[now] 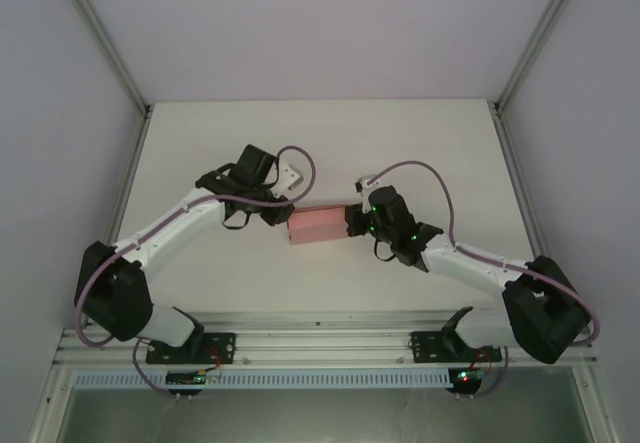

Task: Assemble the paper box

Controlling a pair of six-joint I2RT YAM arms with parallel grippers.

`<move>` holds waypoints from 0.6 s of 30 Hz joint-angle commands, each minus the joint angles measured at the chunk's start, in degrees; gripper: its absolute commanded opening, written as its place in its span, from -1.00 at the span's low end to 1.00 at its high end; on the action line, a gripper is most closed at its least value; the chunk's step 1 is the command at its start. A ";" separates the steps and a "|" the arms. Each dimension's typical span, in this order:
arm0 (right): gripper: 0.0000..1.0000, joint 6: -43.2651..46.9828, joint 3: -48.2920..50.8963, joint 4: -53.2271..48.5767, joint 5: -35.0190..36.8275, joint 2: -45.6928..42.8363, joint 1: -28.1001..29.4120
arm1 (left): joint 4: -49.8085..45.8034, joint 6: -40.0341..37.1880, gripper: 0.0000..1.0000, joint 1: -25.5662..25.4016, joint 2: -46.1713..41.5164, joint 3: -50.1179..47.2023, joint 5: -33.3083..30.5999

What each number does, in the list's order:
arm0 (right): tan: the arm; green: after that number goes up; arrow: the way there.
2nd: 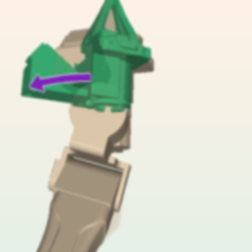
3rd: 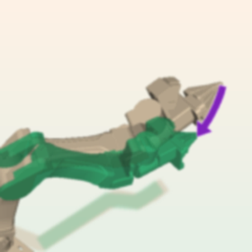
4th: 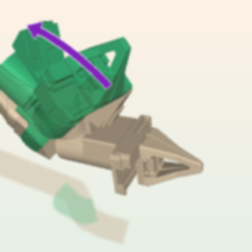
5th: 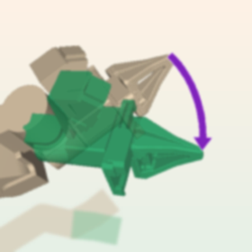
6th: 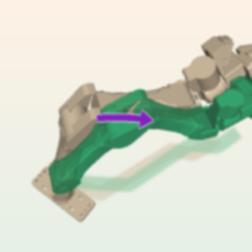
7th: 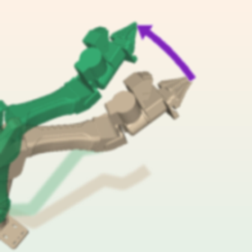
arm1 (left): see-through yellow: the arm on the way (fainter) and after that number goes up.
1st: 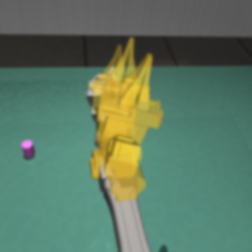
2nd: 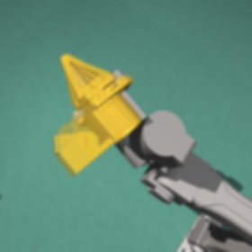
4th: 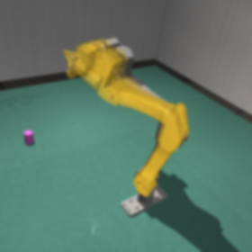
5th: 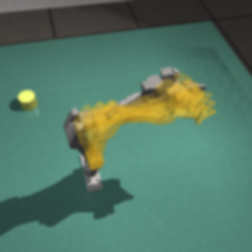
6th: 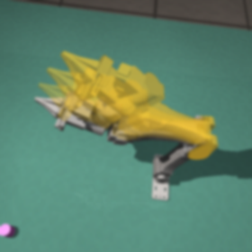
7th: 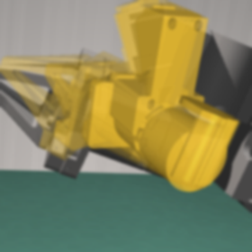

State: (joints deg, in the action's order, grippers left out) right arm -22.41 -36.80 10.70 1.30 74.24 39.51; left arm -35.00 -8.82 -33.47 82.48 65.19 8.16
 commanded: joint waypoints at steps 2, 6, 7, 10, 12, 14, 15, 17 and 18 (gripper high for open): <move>-1.00 0.09 1.20 -10.43 -2.59 2.23 -0.16 | -1.39 -3.31 -0.27 0.25 -1.49 -1.22 1.53; -1.00 0.09 0.74 -10.79 -3.34 2.66 -0.44 | -1.11 -5.24 -0.24 0.88 -1.60 -1.57 2.98; -1.00 0.00 0.70 -10.79 -3.42 2.75 -0.42 | -1.36 -5.44 -0.25 1.10 -1.07 -1.21 3.07; -1.00 0.09 0.42 -10.88 -3.50 2.93 -0.51 | -2.15 -5.85 -0.32 1.29 1.12 0.43 3.36; -1.00 0.09 0.41 -10.92 -3.89 3.06 -0.53 | -2.39 -5.86 -0.46 1.26 2.19 1.46 3.53; -1.00 0.18 0.15 -11.05 -3.64 3.27 -0.56 | -2.88 -5.85 -0.51 1.29 2.77 2.43 3.78; -1.00 0.16 0.13 -10.94 -3.48 3.32 -0.54 | -2.86 -5.86 -0.57 1.27 2.78 2.57 4.11; -1.00 0.15 0.05 -11.21 -3.34 3.45 -0.48 | -3.02 -6.06 -0.61 1.07 2.54 2.73 5.54; -1.00 0.15 0.06 -11.31 -3.38 3.46 -0.44 | -3.10 -6.08 -0.61 0.89 2.26 2.64 5.98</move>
State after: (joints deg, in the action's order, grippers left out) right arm -22.41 -37.89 9.87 0.19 75.22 38.76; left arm -36.29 -13.98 -32.29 85.36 65.21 11.16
